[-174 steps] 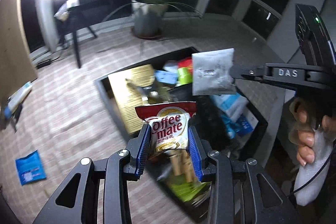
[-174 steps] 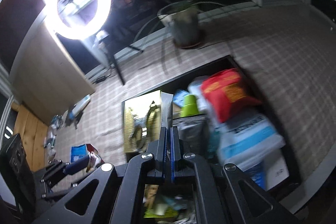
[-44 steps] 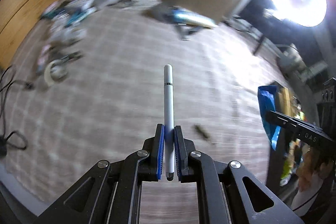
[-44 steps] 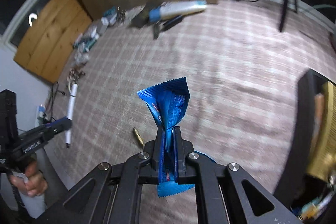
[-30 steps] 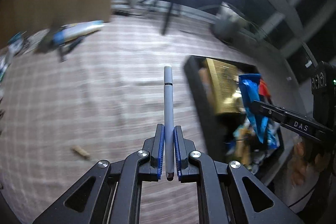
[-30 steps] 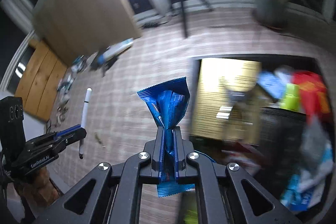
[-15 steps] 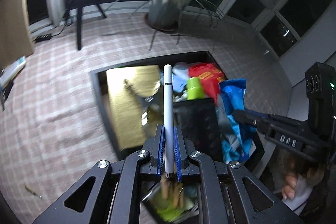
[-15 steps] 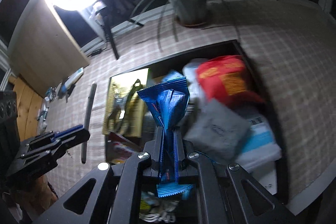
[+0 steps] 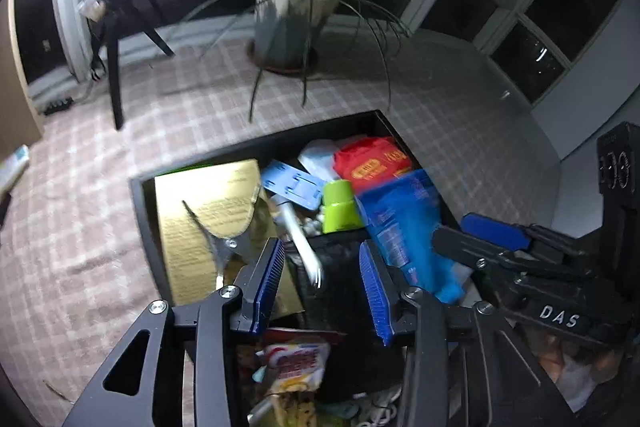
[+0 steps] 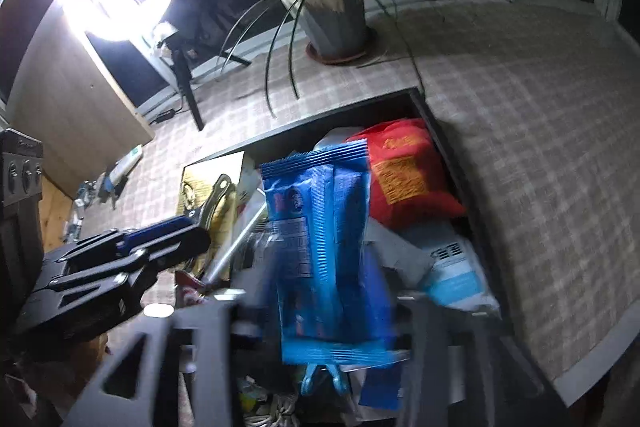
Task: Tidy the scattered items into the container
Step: 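Carry the white pen and blue wipes packet into the container and open both grippers, then move both open grippers back over the cloth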
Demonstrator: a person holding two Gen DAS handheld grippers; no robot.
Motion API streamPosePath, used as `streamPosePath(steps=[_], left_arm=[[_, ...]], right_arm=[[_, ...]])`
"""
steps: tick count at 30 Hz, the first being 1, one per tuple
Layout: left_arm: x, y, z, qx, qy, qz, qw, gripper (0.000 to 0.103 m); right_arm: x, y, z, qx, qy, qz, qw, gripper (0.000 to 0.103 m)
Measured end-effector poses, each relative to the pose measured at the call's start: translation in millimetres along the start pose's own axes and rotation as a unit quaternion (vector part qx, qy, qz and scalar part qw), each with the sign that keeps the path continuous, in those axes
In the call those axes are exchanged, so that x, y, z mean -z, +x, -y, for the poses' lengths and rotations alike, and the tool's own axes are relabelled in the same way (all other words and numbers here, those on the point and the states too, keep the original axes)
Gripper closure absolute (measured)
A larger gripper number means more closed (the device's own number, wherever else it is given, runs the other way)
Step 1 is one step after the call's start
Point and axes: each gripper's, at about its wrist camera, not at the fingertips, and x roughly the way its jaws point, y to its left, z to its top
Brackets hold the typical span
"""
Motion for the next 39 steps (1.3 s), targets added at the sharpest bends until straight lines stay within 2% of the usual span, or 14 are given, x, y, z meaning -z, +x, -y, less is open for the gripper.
streamPosePath(steps=[4,11,17,22,32,39], left_arm=[[1.0,-8.6,-7.8,-0.007,-0.007,0.008,0.9999,0.060],[12.3,-40.4,-26.3,-0.040,-0.015,0.035,0.9985,0.060],[29.3,-75.9,-50.2,-0.076,-0.020,0.062,0.9950,0.060],[44.0,-105.9,-74.6,-0.089,-0.031,0.079,0.9924,0.060],[77.3,-148.0,-140.3,-0.118,-0.066,0.087,0.9870,0.060],[115.1,-162.8,-221.1,-0.152,-0.117,0.065,0.9793,0.059]], right_arm=[[-1.4,-2.0,-3.5,0.001,-0.004,0.000,1.000,0.056],[-1.2,-2.8,-18.5,-0.016,-0.008,0.000,1.000,0.055],[1.7,-8.8,-51.1,-0.018,-0.041,0.009,0.999,0.053],[7.5,-10.8,-88.9,-0.029,-0.070,0.012,0.997,0.052],[22.7,1.9,-160.6,-0.046,-0.116,-0.003,0.992,0.051],[41.5,22.9,-212.2,-0.051,-0.147,-0.024,0.988,0.051]])
